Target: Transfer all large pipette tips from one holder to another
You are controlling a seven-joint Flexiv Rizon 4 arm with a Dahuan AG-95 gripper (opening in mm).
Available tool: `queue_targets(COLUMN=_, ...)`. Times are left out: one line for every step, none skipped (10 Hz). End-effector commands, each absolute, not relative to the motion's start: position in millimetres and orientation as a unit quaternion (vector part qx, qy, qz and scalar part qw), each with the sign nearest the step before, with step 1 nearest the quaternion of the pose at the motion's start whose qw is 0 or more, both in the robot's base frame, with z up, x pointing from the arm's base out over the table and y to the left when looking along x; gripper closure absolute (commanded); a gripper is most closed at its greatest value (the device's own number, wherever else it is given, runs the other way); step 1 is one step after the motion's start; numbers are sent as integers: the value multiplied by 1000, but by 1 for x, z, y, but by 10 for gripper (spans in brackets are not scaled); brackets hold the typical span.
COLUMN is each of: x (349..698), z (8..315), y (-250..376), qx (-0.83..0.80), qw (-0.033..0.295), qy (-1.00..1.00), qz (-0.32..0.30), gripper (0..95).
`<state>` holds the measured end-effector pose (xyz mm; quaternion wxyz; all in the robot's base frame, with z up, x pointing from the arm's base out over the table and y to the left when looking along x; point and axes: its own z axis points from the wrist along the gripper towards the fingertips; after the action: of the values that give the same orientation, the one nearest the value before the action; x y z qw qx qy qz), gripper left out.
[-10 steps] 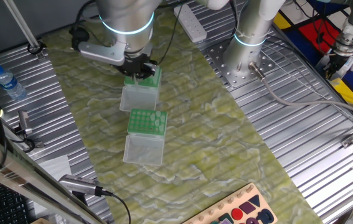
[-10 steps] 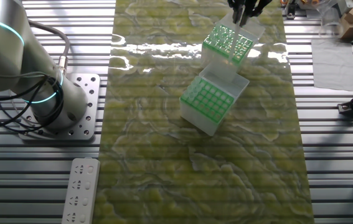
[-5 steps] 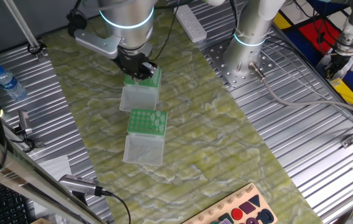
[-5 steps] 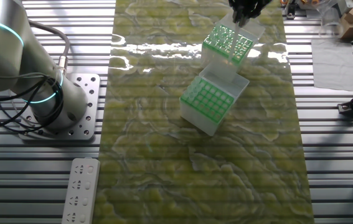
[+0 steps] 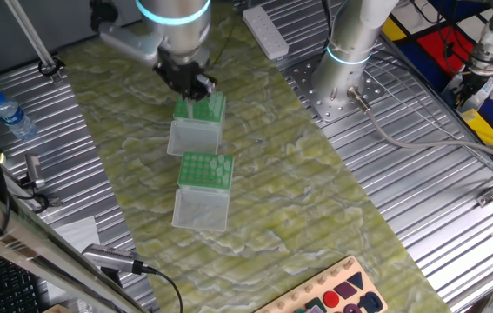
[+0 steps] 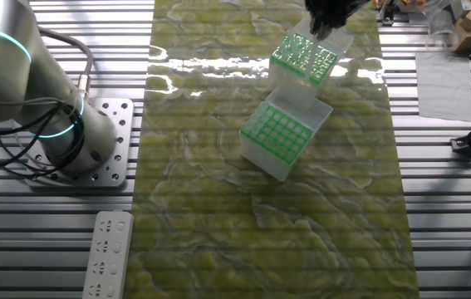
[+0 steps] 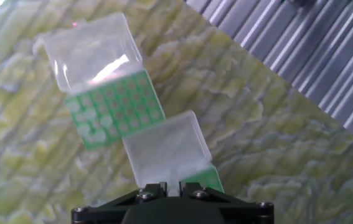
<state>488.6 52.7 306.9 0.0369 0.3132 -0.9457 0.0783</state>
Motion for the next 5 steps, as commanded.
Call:
queue_targets(x=479, z=302, y=44, qx=333, qw=42, qy=-939, qz=78, gripper=950)
queue_targets(x=476, z=300, y=42, qx=333, qw=40, qy=-939, qz=77, gripper=950)
queue_targets(x=470, z=298, y=39, qx=331, qw=38, qy=-940, qz=72, gripper=950)
queue_targets(x=465, z=295, y=37, qx=332, qw=37, qy=-940, qz=71, gripper=950)
queue_targets(x=461, z=293, y=35, qx=332, qw=37, qy=-940, qz=70, gripper=950)
